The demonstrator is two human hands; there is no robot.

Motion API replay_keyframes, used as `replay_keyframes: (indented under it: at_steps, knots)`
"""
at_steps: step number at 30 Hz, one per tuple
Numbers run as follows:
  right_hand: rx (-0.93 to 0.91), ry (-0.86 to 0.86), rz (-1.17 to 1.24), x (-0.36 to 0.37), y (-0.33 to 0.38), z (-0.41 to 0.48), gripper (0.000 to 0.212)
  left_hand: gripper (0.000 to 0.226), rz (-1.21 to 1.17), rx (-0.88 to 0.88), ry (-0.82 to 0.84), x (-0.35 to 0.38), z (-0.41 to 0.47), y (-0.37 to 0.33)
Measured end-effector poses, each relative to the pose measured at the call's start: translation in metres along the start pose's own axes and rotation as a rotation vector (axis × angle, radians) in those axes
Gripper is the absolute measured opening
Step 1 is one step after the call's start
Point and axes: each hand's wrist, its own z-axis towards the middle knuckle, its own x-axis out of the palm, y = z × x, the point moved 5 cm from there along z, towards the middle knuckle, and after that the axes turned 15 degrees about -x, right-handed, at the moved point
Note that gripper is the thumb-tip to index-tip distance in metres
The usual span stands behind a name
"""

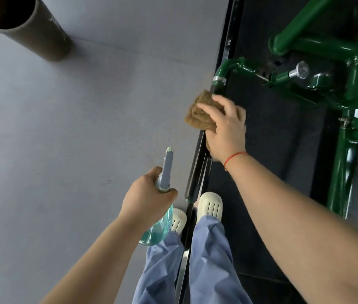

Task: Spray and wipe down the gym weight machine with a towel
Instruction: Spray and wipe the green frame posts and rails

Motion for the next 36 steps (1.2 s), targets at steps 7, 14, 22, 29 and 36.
replay_keyframes:
  at_steps: [7,14,22,29,36]
  knots:
    - [-0.107,0.318,0.226,0.020,0.015,-0.109,0.058,0.017,0.080,-0.046,-0.039,0.002,-0.019,-0.037]
    - [0.273,0.136,0.683,-0.047,-0.024,-0.059,0.053,0.023,0.054,-0.124,-0.062,0.020,-0.027,-0.060]
    - [0.847,-0.103,1.132,-0.032,-0.061,0.030,0.061,0.048,-0.023,-0.135,-0.079,0.041,-0.012,-0.084]
    - [0.975,0.245,1.114,-0.007,-0.089,-0.001,0.019,0.018,0.089,-0.155,0.017,0.052,-0.001,-0.093]
    - [1.033,0.132,1.181,0.000,-0.113,0.036,0.025,0.018,0.066,-0.172,0.017,0.062,0.000,-0.091]
